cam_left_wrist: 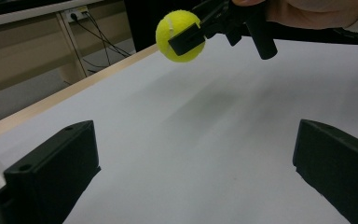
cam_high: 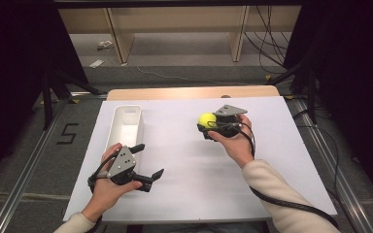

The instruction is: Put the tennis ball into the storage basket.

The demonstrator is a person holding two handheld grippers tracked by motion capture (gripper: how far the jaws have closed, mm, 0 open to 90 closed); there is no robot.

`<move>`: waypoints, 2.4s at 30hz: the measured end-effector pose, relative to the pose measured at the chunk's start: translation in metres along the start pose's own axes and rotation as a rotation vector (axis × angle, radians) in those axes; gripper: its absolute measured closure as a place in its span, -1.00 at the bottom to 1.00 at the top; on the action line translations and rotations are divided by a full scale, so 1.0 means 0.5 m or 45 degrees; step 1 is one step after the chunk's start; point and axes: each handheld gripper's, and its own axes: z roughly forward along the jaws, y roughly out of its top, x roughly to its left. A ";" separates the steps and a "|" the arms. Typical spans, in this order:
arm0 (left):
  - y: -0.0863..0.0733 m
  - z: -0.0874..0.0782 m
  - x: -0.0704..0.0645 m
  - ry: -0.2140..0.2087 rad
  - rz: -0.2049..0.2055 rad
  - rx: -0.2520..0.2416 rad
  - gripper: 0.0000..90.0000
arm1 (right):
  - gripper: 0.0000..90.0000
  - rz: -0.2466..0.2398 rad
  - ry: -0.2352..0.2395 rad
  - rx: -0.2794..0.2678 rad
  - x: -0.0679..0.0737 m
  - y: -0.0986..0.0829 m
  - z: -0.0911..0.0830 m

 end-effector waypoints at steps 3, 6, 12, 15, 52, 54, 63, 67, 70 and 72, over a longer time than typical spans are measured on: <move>0.000 0.000 0.000 -0.001 0.001 0.000 -1.00 | -0.41 -0.001 0.003 -0.001 0.002 0.001 0.000; 0.000 0.000 0.000 -0.001 0.001 0.001 -1.00 | -0.41 -0.003 0.006 -0.005 0.003 0.002 -0.001; 0.000 0.000 0.000 -0.001 0.000 -0.001 -1.00 | -0.41 -0.007 0.016 -0.005 0.006 0.004 -0.001; 0.000 0.000 0.000 -0.001 0.000 -0.001 -1.00 | -0.41 -0.014 0.019 -0.008 0.008 0.004 -0.001; 0.002 0.000 -0.002 -0.007 0.002 -0.004 -1.00 | -0.41 -0.018 0.064 -0.026 0.030 0.014 -0.002; 0.002 0.000 -0.002 -0.009 0.001 -0.003 -1.00 | -0.41 -0.020 0.067 -0.024 0.031 0.015 -0.003; 0.002 0.000 -0.002 -0.009 0.000 -0.005 -1.00 | -0.41 -0.019 0.076 -0.025 0.037 0.016 -0.003; 0.002 0.000 -0.002 -0.010 0.000 -0.002 -1.00 | -0.41 -0.023 0.082 -0.026 0.039 0.018 -0.003; 0.002 0.000 -0.002 -0.009 0.000 -0.003 -1.00 | -0.41 -0.022 0.085 -0.028 0.041 0.019 -0.002; 0.002 0.000 -0.002 -0.008 0.001 -0.001 -1.00 | -0.41 -0.023 0.084 -0.031 0.042 0.019 -0.002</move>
